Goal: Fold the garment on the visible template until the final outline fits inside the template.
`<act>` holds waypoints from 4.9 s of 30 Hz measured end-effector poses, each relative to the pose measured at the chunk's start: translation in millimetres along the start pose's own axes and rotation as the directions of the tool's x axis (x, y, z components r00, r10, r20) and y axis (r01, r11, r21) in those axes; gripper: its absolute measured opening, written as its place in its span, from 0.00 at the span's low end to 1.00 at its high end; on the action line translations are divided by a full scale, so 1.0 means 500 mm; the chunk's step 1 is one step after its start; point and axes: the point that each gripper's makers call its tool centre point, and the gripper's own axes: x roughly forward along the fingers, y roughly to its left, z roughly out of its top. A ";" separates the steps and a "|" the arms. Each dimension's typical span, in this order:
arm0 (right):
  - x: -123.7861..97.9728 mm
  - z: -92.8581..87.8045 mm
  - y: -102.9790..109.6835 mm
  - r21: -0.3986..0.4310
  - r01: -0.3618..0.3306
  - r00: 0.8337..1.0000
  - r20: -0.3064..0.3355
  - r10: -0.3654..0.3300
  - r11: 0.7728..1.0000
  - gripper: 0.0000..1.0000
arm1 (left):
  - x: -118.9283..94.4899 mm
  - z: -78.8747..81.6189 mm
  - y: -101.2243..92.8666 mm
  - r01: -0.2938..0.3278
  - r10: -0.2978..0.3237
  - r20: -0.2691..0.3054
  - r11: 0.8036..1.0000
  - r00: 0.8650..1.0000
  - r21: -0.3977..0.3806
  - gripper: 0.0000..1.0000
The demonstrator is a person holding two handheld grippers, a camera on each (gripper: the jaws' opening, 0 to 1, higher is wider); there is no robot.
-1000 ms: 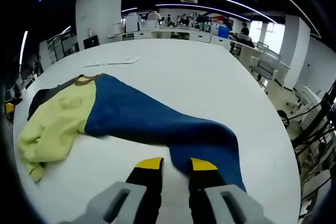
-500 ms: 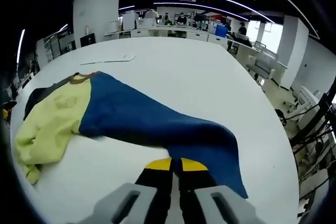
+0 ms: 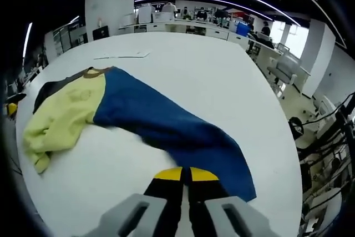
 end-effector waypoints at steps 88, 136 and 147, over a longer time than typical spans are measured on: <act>-0.120 0.032 0.230 0.016 -0.306 0.945 0.127 0.301 0.952 0.85 | -0.028 -0.056 -0.058 0.122 -0.114 -0.073 0.985 0.991 0.120 0.96; -0.045 -0.040 0.527 -0.290 -0.615 0.774 -0.044 0.632 0.733 0.10 | 0.103 -0.167 -0.219 0.371 -0.316 -0.267 0.910 0.910 0.187 0.28; -0.038 -0.042 0.531 -0.278 -0.610 0.780 -0.042 0.625 0.742 0.01 | 0.107 -0.172 -0.232 0.390 -0.334 -0.288 0.907 0.897 0.162 0.11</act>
